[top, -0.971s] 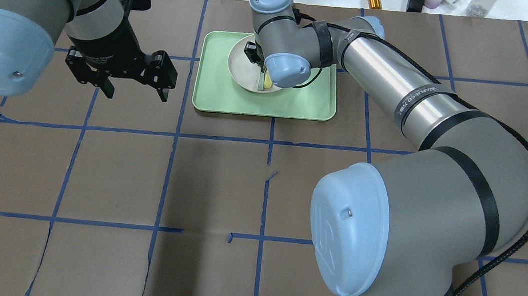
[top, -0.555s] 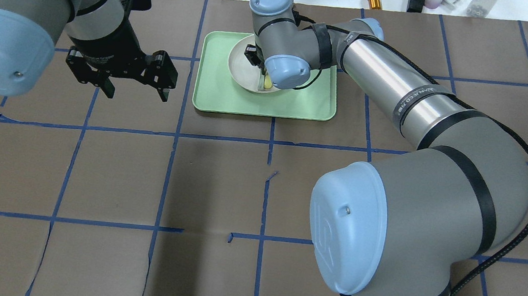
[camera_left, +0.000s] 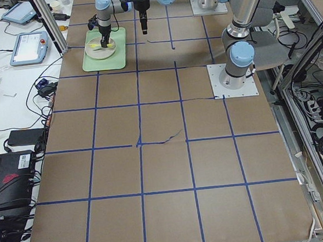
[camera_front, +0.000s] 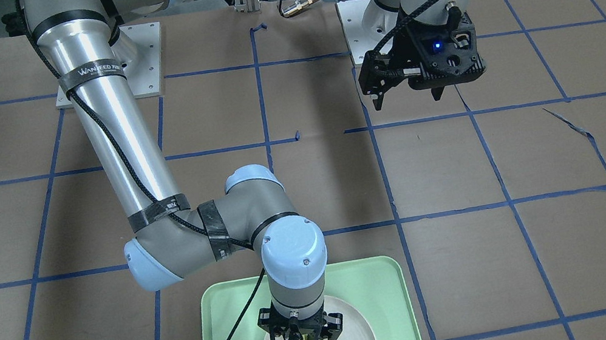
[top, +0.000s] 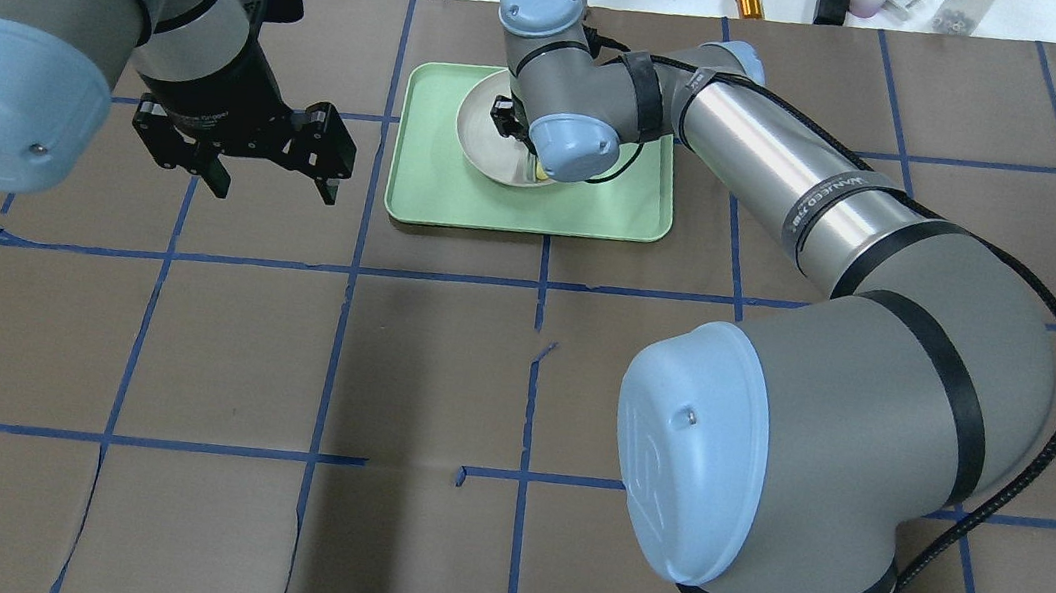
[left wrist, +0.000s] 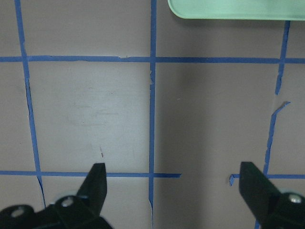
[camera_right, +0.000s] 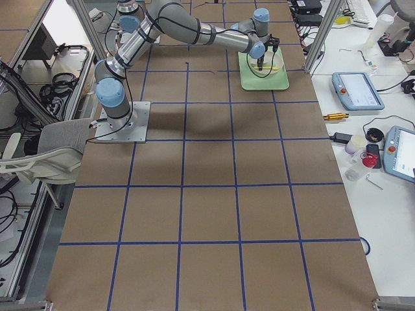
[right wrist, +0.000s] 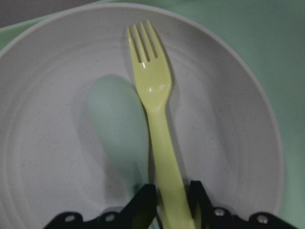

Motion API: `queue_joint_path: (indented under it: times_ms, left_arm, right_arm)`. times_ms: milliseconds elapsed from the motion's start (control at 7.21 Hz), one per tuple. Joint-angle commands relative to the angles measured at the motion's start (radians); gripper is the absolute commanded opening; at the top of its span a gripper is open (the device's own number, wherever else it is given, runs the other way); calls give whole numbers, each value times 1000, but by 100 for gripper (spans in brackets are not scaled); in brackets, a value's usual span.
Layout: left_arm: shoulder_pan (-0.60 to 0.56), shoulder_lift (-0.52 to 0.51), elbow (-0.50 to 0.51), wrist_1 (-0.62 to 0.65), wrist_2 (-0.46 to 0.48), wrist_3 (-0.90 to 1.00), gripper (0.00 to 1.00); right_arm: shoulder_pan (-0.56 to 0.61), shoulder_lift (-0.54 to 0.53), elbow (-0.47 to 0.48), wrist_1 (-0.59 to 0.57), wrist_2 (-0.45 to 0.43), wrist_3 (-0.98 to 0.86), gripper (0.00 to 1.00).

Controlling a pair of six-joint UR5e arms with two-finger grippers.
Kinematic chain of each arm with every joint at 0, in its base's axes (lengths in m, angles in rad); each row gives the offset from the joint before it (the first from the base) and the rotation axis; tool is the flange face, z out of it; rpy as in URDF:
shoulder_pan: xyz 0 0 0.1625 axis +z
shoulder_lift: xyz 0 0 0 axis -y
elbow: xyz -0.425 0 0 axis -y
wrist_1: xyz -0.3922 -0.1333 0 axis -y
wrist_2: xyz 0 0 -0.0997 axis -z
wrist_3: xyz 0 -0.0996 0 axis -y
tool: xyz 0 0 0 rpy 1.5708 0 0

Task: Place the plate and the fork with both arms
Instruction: 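Lift the yellow fork out of the plate with the right gripper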

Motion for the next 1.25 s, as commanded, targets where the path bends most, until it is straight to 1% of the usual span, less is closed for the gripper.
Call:
queue_joint_path:
  times_ms: [0,555,693,832,971,1109]
  left_arm:
    - [0,0,0,0,0,0,100]
    - [0,-2,0,6,0,0,100]
    - [0,-2,0,6,0,0,100]
    - [0,-2,0,6,0,0,100]
    - [2,-3,0,6,0,-2,100]
    - [0,-3,0,6,0,-2,100]
  right_arm:
    - [0,3,0,0,1,0,37]
    - [-15,-5,38,-21,-1,-17,37]
    - [-17,-8,38,-21,-1,-18,36]
    - [-17,-9,40,-21,1,-24,28]
    - [-17,-17,40,-20,1,-35,25]
    - [-20,-25,40,-17,1,-49,25]
